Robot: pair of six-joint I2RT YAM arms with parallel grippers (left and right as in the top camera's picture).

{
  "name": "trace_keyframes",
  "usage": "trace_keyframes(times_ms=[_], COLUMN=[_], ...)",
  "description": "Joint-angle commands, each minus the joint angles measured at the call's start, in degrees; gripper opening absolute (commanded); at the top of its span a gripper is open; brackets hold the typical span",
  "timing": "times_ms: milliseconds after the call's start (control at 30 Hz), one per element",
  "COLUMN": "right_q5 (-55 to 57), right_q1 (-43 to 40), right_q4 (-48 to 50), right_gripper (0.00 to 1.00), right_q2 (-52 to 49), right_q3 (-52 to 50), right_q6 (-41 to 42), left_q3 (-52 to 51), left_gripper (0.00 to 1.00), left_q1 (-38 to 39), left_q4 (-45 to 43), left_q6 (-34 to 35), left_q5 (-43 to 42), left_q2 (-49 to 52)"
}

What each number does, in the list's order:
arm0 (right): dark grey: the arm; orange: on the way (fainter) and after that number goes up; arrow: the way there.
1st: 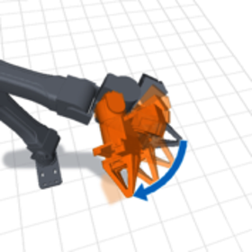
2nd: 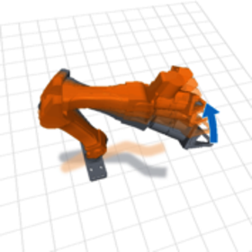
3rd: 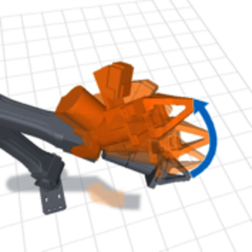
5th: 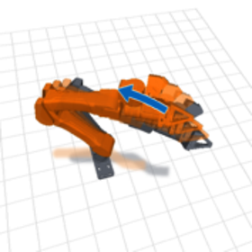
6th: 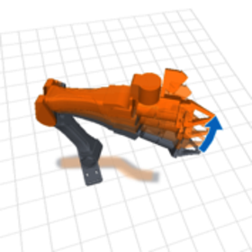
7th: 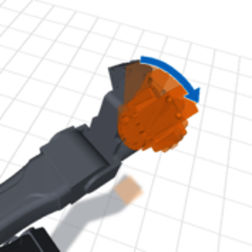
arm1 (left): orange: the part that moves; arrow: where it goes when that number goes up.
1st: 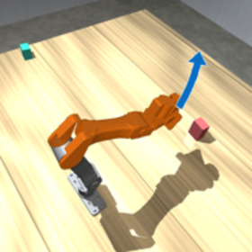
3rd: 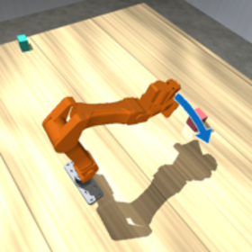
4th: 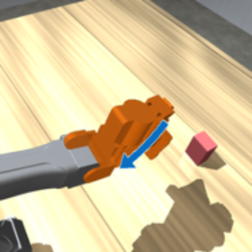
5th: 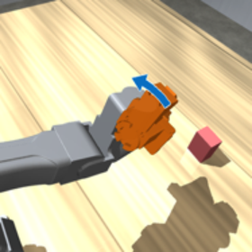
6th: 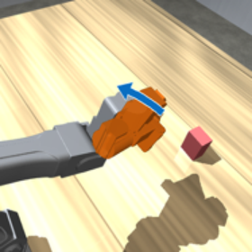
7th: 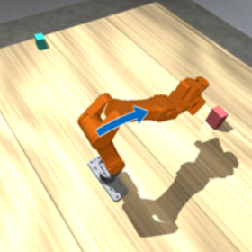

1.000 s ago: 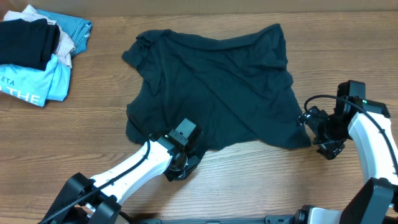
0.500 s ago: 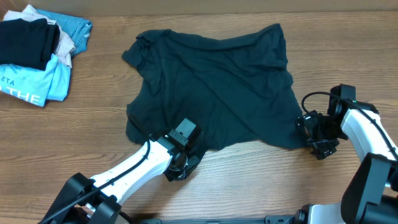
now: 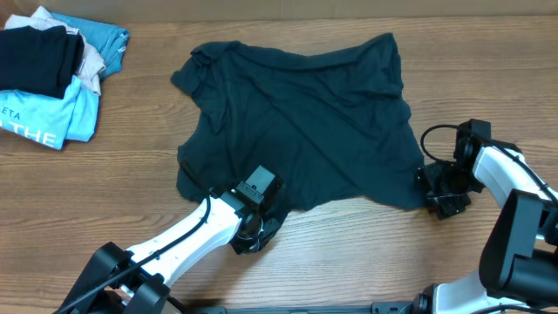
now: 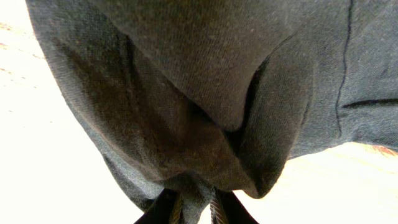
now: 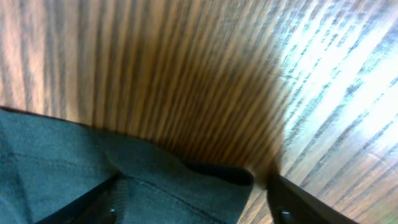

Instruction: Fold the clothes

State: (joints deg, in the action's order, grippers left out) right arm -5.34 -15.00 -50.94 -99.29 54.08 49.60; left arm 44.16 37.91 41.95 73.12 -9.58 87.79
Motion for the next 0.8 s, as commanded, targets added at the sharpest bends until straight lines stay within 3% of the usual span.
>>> trace_keyframes(times_ms=[0,67,133,233,267,433,567,767], right_q5=[0.8,2.4,3.5,3.8,3.8,8.4,10.9,14.4], right_q1=[-0.2,-0.2,-0.2,-0.2,-0.2,-0.2,-0.2,-0.3], right_q4=[1.4,1.2,0.8,0.5,0.4,-4.1,-10.6,-15.2], right_gripper=[0.64,0.48,0.39,0.08,0.04,0.04,0.04,0.05], right_q2=[-2.2,-2.2,-2.2,-2.1,-2.0,-0.8,2.6,3.6], right_q3=[-0.5,-0.5,-0.4,-0.3,-0.3,2.4,8.0,13.6], right_q6=[0.2,0.2,0.2,0.2,0.2,0.2,0.1,-0.4], left_q3=[-0.6,-0.6,-0.6,-0.2,0.0,2.5,10.7,12.5], left_gripper=[0.11,0.04,0.04,0.04,0.04,0.04,0.04,0.04], left_q1=[0.3,0.3,0.3,0.3,0.3,0.3,0.3,0.2], left_q4=[0.0,0.2,0.9,3.1,3.7,11.5,28.1,35.7], left_q6=[-1.0,-1.4,-1.4,-2.4,-2.7,-4.4,-4.4,-6.3], left_q5=[1.0,0.5,-1.0,-1.0,-1.0,2.3,13.4,16.0], left_q2=[0.3,0.3,0.3,0.2,0.2,-0.7,-4.9,-9.6])
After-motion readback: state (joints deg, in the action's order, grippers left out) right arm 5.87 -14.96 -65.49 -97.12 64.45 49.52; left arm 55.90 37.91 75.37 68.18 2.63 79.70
